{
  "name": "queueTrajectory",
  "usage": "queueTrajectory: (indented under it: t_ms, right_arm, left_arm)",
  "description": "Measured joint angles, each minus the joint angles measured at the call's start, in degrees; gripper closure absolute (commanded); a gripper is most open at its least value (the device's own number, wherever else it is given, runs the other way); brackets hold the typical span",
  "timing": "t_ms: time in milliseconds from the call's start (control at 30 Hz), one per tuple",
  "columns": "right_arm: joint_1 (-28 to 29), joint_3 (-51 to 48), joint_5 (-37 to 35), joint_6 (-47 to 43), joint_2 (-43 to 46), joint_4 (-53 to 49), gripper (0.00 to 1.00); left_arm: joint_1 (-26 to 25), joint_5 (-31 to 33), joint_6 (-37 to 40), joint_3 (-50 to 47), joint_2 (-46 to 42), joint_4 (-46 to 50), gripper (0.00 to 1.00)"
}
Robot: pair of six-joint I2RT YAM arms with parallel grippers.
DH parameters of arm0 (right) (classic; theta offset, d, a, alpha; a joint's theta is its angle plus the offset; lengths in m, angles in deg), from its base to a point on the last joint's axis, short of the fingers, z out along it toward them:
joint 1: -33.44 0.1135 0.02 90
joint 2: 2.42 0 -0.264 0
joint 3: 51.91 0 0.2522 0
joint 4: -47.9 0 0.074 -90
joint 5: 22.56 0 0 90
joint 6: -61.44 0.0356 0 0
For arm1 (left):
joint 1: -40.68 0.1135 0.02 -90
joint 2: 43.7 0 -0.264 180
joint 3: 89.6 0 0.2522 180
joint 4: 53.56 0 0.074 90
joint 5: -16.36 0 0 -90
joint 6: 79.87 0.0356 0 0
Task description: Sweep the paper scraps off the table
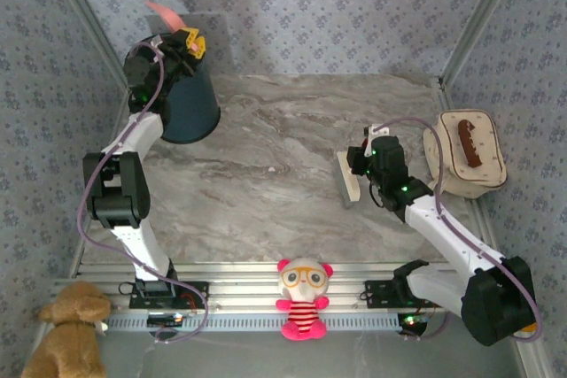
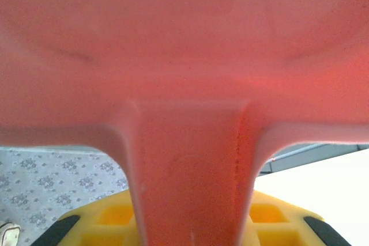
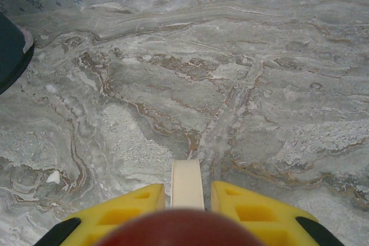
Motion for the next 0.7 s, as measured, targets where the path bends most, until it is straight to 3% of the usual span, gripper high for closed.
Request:
queueTrajectory:
  t_ms: [333,700]
  right_arm:
    - [0.0,-0.02,-0.02,0.0,0.0,0.0,1.0]
    - [0.0,-0.02,-0.02,0.0,0.0,0.02,1.0]
  left_arm:
    - [-0.37,-0.44,1.7,0.0,0.31,1.38,1.0]
    - [-0.72,-5.31,18.91,2.67,-0.13,20.06,1.0]
